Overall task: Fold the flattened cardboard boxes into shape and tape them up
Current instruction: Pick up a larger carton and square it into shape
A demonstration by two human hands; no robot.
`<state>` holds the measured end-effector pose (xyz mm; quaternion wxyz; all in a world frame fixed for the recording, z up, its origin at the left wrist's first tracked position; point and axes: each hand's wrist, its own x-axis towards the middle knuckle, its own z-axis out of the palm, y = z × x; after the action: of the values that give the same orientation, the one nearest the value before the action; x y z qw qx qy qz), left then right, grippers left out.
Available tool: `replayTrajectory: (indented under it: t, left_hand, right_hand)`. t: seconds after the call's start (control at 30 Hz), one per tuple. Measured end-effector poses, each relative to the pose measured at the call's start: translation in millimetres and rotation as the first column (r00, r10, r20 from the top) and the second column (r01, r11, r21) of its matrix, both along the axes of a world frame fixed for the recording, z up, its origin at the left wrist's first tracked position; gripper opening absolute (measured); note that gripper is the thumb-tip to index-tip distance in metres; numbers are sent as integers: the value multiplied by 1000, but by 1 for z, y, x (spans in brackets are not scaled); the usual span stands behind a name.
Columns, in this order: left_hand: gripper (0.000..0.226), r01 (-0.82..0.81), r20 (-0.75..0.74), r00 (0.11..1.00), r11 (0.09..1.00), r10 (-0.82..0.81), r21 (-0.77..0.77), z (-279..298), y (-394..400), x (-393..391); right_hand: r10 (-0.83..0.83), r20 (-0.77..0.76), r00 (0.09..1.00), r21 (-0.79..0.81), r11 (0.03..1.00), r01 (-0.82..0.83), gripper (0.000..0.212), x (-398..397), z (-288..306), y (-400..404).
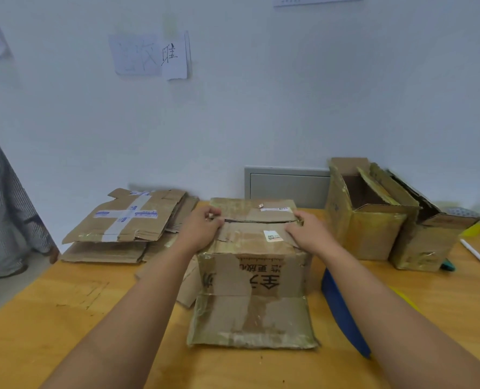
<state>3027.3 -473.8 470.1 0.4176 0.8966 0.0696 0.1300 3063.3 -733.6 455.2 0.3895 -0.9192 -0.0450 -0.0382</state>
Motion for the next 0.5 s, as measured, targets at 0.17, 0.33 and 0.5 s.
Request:
replayTrajectory:
  t: [0.17,0.33,0.5]
  left_hand:
    - [33,-14,-16,999,775,31,632,9,-11,6]
    - [67,251,-163,968,687,-191,682,8,-57,-15]
    - [79,263,-219,963,712,-156,651,-1,-65,-30]
  right_hand:
    - [-20,-10,1000,11,1000,20,52,5,-3,0]
    - [-26,12,1000,20,999,26,51,6,-6,-3]
    - [-46,15,999,-4,999,46,49,5,-4,-2]
